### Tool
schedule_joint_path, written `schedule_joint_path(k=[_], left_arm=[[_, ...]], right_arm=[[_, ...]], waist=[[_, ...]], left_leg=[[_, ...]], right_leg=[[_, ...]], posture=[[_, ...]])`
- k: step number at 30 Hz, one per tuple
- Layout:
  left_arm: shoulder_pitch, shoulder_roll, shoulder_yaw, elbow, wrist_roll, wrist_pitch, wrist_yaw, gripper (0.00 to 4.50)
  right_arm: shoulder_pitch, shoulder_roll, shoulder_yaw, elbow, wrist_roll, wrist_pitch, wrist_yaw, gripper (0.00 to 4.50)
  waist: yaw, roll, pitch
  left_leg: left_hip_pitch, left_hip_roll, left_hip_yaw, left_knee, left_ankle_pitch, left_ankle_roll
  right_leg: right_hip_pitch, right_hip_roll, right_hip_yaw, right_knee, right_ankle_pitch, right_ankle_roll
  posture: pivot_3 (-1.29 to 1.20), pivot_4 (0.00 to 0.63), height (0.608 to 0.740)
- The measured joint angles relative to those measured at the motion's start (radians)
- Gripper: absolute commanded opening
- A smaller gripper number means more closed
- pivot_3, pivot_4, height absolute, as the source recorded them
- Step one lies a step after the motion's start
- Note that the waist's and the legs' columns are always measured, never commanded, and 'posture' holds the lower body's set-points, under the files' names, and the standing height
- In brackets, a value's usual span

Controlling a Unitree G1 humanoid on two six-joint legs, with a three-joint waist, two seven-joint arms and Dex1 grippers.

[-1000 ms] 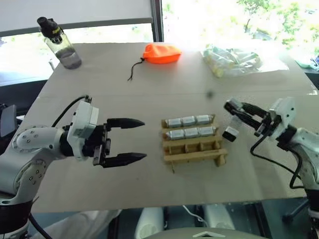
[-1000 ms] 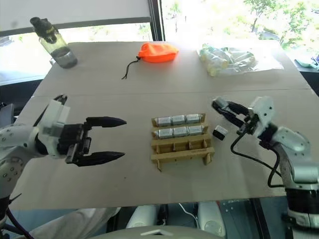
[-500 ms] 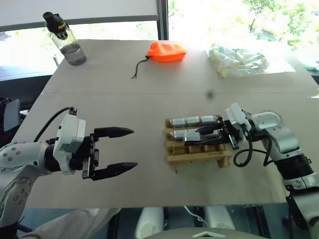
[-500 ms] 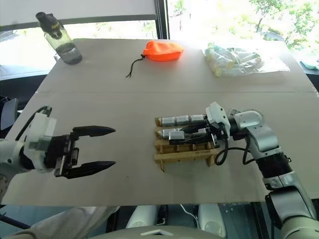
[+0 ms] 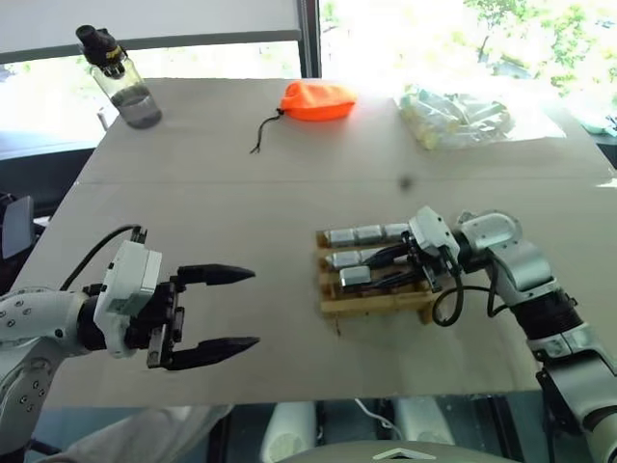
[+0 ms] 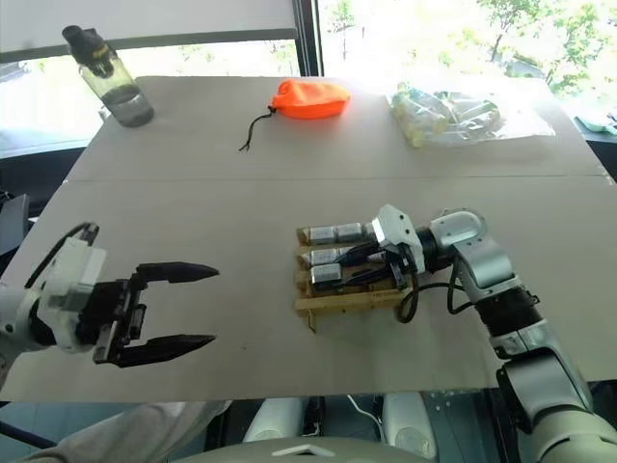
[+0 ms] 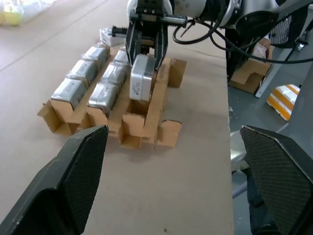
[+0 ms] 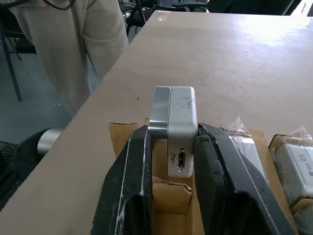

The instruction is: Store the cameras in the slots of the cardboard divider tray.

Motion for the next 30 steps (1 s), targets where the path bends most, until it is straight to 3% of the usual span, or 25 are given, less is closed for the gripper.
schedule_joint_path(k=[20,30], left_arm=[[0.015,0.01,0.0,0.016,0.046,-0.045,-0.041,4.5],[-0.004,0.011,0.0,0.019,0.047,-0.045,-0.043,4.5]], right_arm=[[0.0,0.039,0.029,0.116,-0.083,-0.126,-0.003,0.64],[0.001,0.046,0.04,0.118,-0.103,-0.104,-0.004,0.64]], waist=[[-0.001,0.0,0.0],[-0.001,0.0,0.0]], left_leg=[[0.0,0.0,0.0,0.001,0.0,0.0],[0.0,0.0,0.0,0.002,0.0,0.0]], right_leg=[[0.0,0.0,0.0,0.001,0.0,0.0],[0.0,0.0,0.0,0.002,0.0,0.0]], posture=[[0.0,0.15,0.74],[0.0,0.15,0.74]])
